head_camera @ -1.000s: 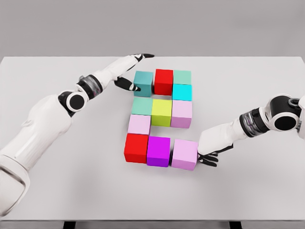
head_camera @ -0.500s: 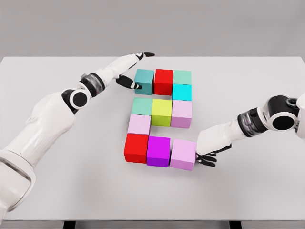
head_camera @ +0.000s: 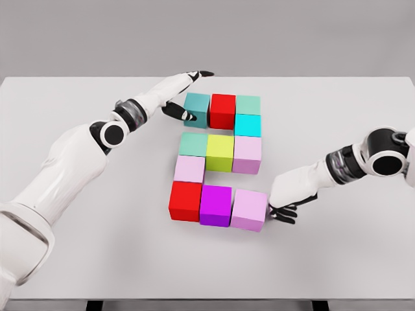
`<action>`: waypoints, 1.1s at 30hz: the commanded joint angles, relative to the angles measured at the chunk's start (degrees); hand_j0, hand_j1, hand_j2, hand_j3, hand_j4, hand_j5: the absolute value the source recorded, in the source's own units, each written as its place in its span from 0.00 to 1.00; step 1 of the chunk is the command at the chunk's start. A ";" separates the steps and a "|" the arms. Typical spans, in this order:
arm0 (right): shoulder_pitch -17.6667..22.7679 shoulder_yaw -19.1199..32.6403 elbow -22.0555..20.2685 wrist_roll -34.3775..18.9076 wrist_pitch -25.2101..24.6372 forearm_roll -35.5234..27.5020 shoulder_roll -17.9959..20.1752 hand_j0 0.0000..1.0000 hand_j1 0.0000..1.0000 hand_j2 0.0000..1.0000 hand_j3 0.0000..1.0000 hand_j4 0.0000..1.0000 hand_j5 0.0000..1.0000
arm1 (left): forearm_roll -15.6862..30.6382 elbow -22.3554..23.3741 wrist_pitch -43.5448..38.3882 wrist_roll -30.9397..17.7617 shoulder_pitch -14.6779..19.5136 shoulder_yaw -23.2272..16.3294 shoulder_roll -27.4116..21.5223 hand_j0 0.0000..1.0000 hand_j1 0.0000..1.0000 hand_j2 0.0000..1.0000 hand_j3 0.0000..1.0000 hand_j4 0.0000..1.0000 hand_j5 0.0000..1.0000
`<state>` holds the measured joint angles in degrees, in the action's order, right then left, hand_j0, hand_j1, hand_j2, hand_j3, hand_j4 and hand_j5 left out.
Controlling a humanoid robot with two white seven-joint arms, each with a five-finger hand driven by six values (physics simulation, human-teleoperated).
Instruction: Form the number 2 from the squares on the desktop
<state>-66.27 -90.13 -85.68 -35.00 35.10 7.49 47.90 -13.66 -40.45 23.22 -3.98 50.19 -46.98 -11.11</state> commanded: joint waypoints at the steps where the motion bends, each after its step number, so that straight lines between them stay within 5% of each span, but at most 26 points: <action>1: 0.00 0.04 0.34 0.00 -0.10 0.16 0.17 0.12 0.12 0.12 0.12 0.12 0.12 | 0.21 0.02 -0.10 0.11 0.00 0.13 0.13 0.96 0.96 0.96 0.96 0.96 0.96; 7: -0.26 0.12 3.85 0.00 -0.10 0.34 0.52 0.12 0.12 0.12 0.12 0.12 0.12 | 0.30 1.16 -0.10 0.02 0.35 0.13 0.74 0.96 0.96 0.96 0.96 0.96 0.96; 10: 0.18 4.60 5.70 0.00 -0.10 0.42 1.14 0.14 0.14 0.14 0.14 0.14 0.14 | 0.30 1.08 -0.02 0.11 0.35 0.30 0.65 0.97 0.97 0.97 0.97 0.97 0.97; 13: 0.18 7.50 11.58 0.00 -0.10 0.42 1.49 0.19 0.19 0.19 0.19 0.19 0.19 | 0.56 0.37 0.16 -0.15 0.18 0.48 -0.58 1.00 1.00 1.00 1.00 1.00 1.00; 16: 0.18 10.85 15.28 0.00 -0.10 0.42 1.75 0.39 0.39 0.39 0.39 0.39 0.39 | 0.91 -1.82 4.02 -0.42 0.00 0.83 -3.30 1.00 1.00 1.00 1.00 1.00 1.00; 17: 0.18 11.02 15.37 0.00 -0.10 0.51 2.19 0.54 0.54 0.54 0.54 0.54 0.54 | 1.00 -2.53 4.11 -0.50 -0.09 0.83 -3.83 1.00 1.00 1.00 1.00 1.00 1.00; 19: 0.26 11.55 16.16 0.00 -0.10 0.34 2.46 1.00 1.00 1.00 1.00 1.00 1.00 | 1.18 -3.85 5.25 -0.59 -0.44 0.83 -4.44 1.00 1.00 1.00 1.00 1.00 1.00; 21: 0.35 13.13 16.34 0.00 -0.10 0.25 3.60 1.00 1.00 1.00 1.00 1.00 1.00 | 4.25 -6.48 9.73 -0.68 -0.44 0.57 -8.57 1.00 1.00 1.00 1.00 1.00 1.00; 23: 0.35 14.01 16.34 0.00 -0.10 0.25 5.53 1.00 1.00 1.00 1.00 1.00 1.00 | 9.61 -14.12 11.78 -0.68 -1.32 0.04 -17.18 1.00 1.00 1.00 1.00 1.00 1.00; 28: 0.00 14.01 16.34 0.00 -0.10 0.16 5.71 1.00 1.00 1.00 1.00 1.00 1.00 | 13.48 -31.79 11.78 -0.59 -9.58 0.04 -36.34 1.00 1.00 1.00 1.00 1.00 1.00; 33: 0.18 13.40 16.34 2.39 -0.10 -0.19 5.44 1.00 1.00 1.00 1.00 1.00 1.00 | 10.50 -33.55 11.78 -0.68 -11.69 -0.05 -41.53 1.00 1.00 1.00 1.00 1.00 1.00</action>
<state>-66.09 -76.60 -69.32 -34.04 35.13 7.53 53.35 -2.49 -72.50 34.93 -4.68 38.41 -47.04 -49.74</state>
